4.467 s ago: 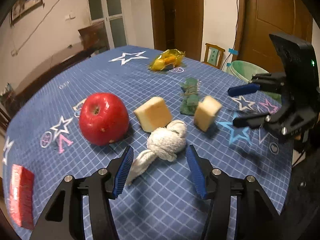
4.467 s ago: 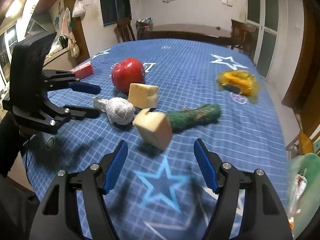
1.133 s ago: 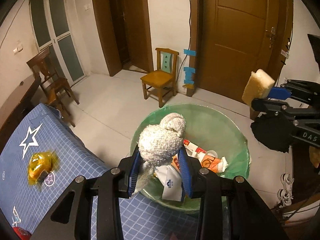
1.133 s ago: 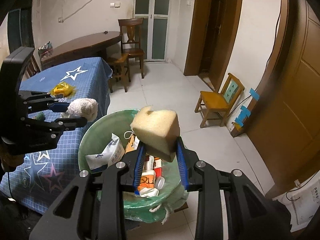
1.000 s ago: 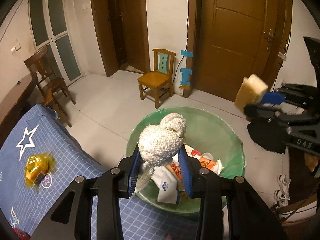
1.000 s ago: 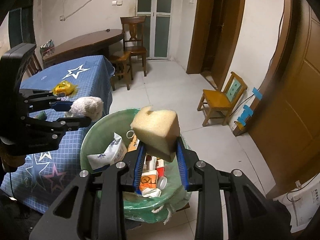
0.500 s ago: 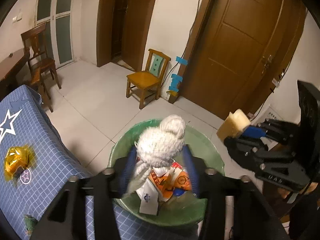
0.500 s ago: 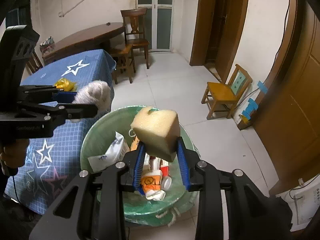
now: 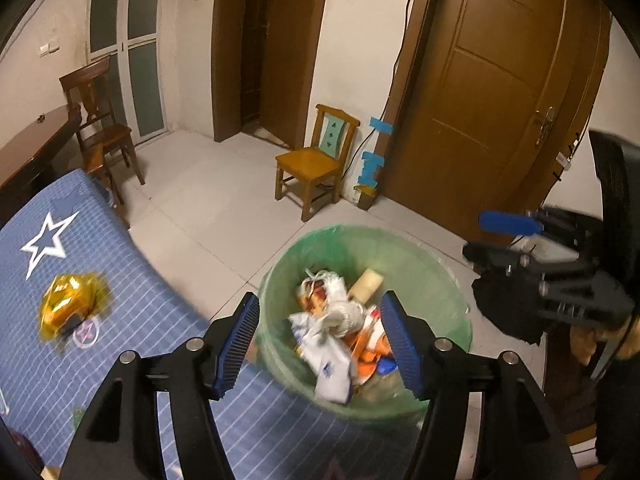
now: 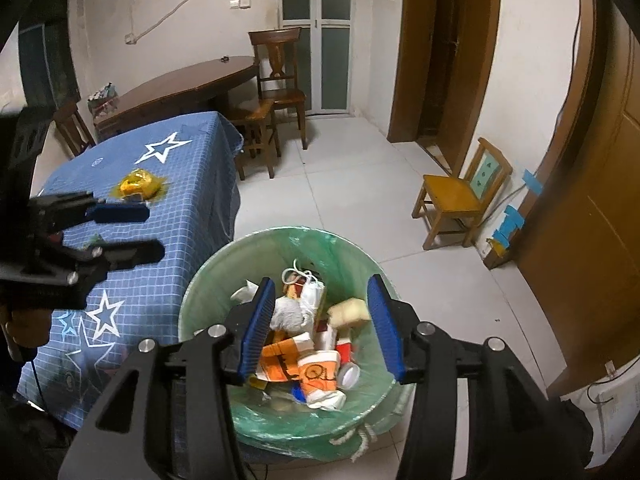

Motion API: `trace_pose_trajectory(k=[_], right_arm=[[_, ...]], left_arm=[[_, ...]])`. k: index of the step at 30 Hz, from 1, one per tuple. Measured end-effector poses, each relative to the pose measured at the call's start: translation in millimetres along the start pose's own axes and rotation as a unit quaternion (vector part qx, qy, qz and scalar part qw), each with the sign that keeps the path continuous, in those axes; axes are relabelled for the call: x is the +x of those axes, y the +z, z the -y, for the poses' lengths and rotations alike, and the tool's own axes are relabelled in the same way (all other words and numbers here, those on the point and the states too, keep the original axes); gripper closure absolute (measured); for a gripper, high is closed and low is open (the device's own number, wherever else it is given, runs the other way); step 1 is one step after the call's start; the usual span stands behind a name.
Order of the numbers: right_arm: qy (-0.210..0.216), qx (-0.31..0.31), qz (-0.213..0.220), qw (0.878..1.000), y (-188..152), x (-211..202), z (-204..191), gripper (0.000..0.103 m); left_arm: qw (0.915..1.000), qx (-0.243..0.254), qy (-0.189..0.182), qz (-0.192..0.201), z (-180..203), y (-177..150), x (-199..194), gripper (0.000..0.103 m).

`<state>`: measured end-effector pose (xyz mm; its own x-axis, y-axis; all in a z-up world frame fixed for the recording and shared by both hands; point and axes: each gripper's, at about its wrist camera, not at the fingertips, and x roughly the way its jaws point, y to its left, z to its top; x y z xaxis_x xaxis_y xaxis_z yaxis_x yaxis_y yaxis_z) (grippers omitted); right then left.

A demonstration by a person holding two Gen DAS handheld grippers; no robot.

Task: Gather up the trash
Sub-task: 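Open both tools to drop the towel and sponge into the bin, then grasp the second sponge block with the left tool while the right tool grasps the green scrubber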

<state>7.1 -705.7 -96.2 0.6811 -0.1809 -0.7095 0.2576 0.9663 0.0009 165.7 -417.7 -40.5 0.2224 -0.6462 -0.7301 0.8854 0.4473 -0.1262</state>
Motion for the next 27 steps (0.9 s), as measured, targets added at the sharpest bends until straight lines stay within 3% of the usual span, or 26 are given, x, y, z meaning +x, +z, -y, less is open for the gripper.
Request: trace_pose_trajectory(k=[6,11,14,17,20,23,27], right_arm=[[0.032,-0.021,0.018,0.999,11,-4,-30,0.057],[0.078,-0.041,0.031,0.996,15,0,-73,0.057],[0.11,-0.049,0.03,0.992,12,9,-103,0.055],[0.149,-0.056,0.021,0.987,7,26,-141,0.054],[0.188,-0.04,0.011,0.981,2,41,-172,0.052],[0.22,-0.019,-0.001,0.975,-6,52,-192,0.051],[0.228,-0.015,-0.022,0.973,-19,62,-210,0.05]], left_arm=[[0.9996,-0.014,0.024,0.009,-29,-48,-43,0.036],[0.9937,-0.062,0.086,0.037,-79,-103,-103,0.033],[0.9779,-0.112,0.164,0.063,-106,-145,-139,0.032],[0.9519,-0.173,0.243,0.07,-135,-187,-164,0.031],[0.9327,-0.221,0.278,0.06,-154,-223,-172,0.031],[0.9297,-0.235,0.279,0.05,-164,-234,-166,0.031],[0.9099,-0.274,0.307,0.051,-187,-232,-153,0.031]])
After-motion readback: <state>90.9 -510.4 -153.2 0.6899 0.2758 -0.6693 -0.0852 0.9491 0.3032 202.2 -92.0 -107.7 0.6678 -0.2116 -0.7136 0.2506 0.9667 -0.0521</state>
